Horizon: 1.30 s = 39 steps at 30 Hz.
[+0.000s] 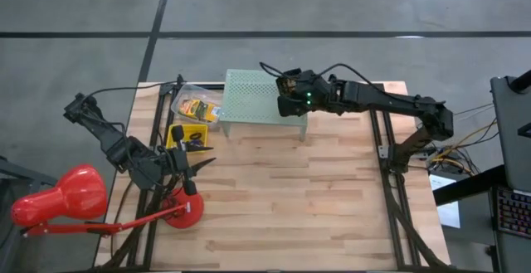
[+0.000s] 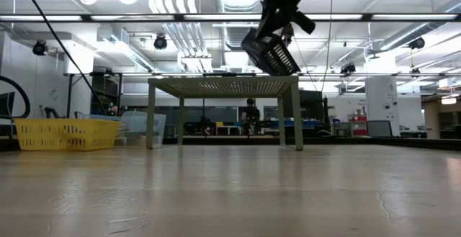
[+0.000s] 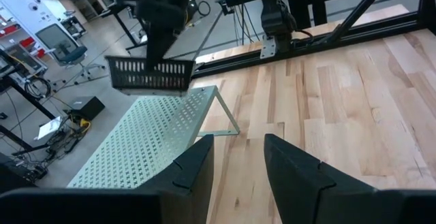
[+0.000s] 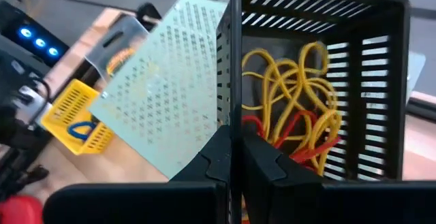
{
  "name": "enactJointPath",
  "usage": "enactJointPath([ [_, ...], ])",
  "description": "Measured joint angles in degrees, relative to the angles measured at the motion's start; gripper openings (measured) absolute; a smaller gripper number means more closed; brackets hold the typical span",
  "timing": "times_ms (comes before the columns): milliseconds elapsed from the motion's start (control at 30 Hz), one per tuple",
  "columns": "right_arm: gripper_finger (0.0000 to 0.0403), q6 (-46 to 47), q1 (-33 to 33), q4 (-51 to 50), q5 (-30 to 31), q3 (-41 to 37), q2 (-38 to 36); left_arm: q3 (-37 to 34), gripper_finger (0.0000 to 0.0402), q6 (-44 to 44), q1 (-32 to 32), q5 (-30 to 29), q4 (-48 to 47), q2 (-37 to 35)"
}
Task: Pick & Place Office Desk Supplies
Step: Put the black bin on the shelf
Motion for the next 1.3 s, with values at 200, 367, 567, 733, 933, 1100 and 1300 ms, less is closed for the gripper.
enactJointPath([
  [200, 0.0013, -0.4, -0.1, -1.2, 0.0, 2.3, 2.5, 0.0, 0.0133, 0.0, 0.0, 0.0, 0.0, 0.0],
  [367, 0.0013, -8.5, 0.0, -1.8, -0.2, 3.1, 3.5, 0.0, 0.0133, 0.0, 0.0, 0.0, 0.0, 0.0],
  [567, 0.0013, -45.6, 0.3, -3.0, -7.0, 3.3, 3.0, 0.0, 0.0133, 0.0, 0.0, 0.0, -0.1, 0.0],
  [733, 0.0013, -76.1, 0.7, -8.9, -11.1, 3.2, 3.0, 0.0, 0.0133, 0.0, 0.0, 0.0, -0.1, 0.0],
  [933, 0.0013, -97.2, 0.6, -18.5, -11.0, 3.1, 3.2, 0.0, 0.0133, 0.0, 0.0, 0.0, -0.1, 0.0],
  [1100, 0.0013, -117.2, 0.6, -21.3, -10.6, 3.1, 3.1, 0.0, 0.0133, 0.0, 0.0, 0.0, -0.1, 0.0],
  [1300, 0.0013, -123.9, 0.6, -21.5, -9.5, 3.1, 3.0, 0.0, 0.0133, 0.0, 0.0, 0.0, -0.1, 0.0],
])
